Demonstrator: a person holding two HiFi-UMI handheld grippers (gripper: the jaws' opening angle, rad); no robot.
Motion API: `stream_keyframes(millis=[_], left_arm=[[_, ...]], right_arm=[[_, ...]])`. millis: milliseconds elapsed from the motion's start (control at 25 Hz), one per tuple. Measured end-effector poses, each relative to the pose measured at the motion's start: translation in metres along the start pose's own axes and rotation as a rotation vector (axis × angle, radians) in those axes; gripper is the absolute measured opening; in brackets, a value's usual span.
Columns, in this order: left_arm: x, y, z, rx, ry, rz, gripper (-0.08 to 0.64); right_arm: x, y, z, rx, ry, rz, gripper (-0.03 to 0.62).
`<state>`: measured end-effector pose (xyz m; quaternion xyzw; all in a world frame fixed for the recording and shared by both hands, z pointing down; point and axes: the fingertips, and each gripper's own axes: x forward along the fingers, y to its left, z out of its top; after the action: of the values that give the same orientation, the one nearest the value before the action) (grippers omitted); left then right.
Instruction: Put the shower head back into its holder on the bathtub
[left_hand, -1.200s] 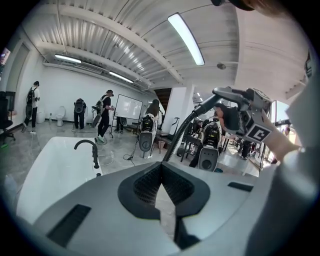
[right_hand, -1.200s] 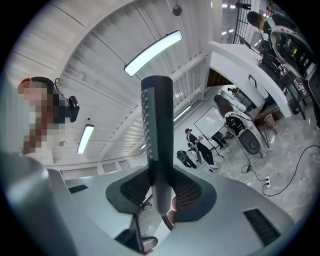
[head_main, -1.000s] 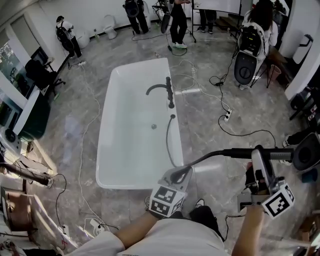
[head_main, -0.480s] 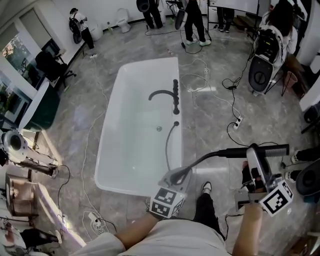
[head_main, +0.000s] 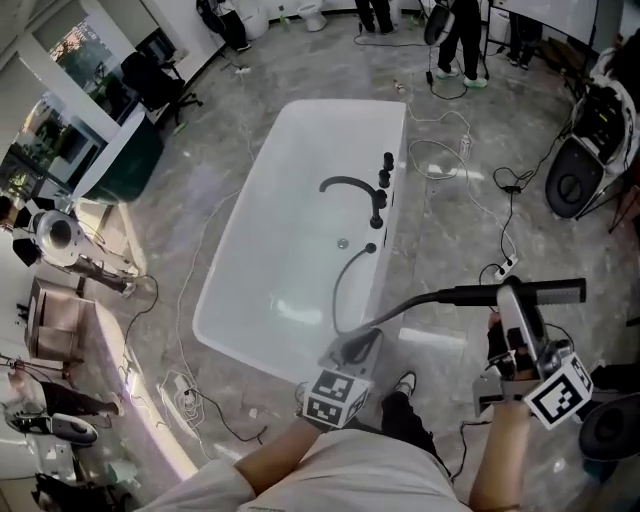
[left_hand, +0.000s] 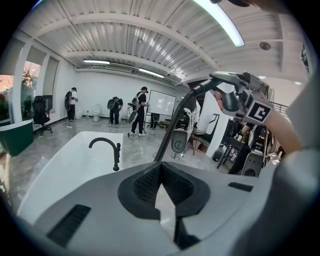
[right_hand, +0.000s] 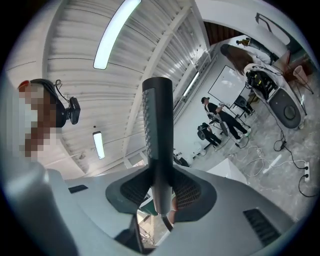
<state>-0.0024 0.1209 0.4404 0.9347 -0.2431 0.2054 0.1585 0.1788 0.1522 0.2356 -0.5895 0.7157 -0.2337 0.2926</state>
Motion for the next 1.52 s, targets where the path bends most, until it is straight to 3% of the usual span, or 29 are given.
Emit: stream_keyframes(millis=[440, 880, 960, 1520], left_arm=[[0.034, 0.041, -0.033, -0.027, 0.030, 0.148, 0.006], [0.077, 0.092, -0.042, 0.016, 0.042, 0.134, 0.012], [0.085, 0.101, -0.049, 0.027, 0.053, 0.122, 0.047], [0.148, 0.147, -0.098, 0.173, 0.189, 0.143, 0.097]], right_arm=[[0.053, -0.042, 0.008, 0.051, 0.059, 0.078, 0.141], [0.108, -0.041, 0.015, 0.011, 0.073, 0.042, 0.141], [0.115, -0.040, 0.014, 0.000, 0.068, 0.028, 0.141], [0.147, -0.050, 0.018, 0.028, 0.078, 0.038, 0.141]])
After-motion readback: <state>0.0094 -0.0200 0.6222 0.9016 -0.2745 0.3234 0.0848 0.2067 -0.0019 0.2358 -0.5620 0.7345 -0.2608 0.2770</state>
